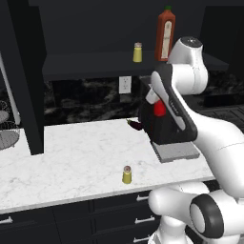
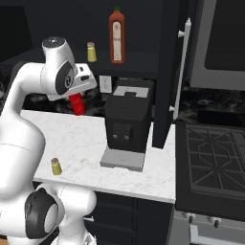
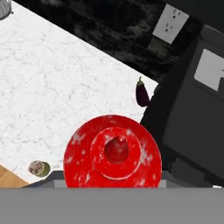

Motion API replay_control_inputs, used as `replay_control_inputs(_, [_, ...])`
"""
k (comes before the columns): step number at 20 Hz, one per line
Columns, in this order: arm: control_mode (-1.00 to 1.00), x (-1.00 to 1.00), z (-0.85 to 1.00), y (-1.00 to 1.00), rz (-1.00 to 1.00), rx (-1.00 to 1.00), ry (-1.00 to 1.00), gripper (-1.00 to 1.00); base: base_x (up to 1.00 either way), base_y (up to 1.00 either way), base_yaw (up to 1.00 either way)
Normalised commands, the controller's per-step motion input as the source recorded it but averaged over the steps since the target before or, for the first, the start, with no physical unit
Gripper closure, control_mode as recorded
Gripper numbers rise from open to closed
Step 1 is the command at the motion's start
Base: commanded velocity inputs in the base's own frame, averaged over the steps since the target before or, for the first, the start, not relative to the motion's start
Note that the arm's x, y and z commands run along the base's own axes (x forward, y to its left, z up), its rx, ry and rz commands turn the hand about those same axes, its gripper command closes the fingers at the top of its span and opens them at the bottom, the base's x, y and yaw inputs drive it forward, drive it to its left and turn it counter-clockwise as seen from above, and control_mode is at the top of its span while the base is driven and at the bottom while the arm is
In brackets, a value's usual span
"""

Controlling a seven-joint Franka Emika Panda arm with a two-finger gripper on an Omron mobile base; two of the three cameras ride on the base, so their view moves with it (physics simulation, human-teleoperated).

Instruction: Put the shaker and condiment bottle from the counter next to their counterparts in the cabinet.

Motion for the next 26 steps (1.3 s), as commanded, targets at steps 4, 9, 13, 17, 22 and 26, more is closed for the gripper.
replay_control_inputs(4, [-1.0,-0.13,0.24,-0.06,-0.08,-0.01,-0.26,1.0,0.0,0.0,0.0])
replay_control_inputs(9, [-1.0,-0.05,0.24,-0.1,-0.09,0.0,-0.22,1.0,0.0,0.0,0.0])
replay_control_inputs(13, [-1.0,0.0,0.41,-0.23,-0.15,0.0,-0.16,1.0,0.0,0.0,0.0])
replay_control_inputs(17, [-1.0,0.0,0.39,-0.26,-0.19,0.03,-0.08,1.0,0.0,0.0,0.0])
replay_control_inputs(22, [-1.0,0.0,0.36,-0.22,-0.23,0.03,-0.06,1.0,0.0,0.0,0.0])
replay_control_inputs(26, [-1.0,0.0,0.37,-0.13,-0.27,0.11,-0.01,1.0,0.0,0.0,0.0])
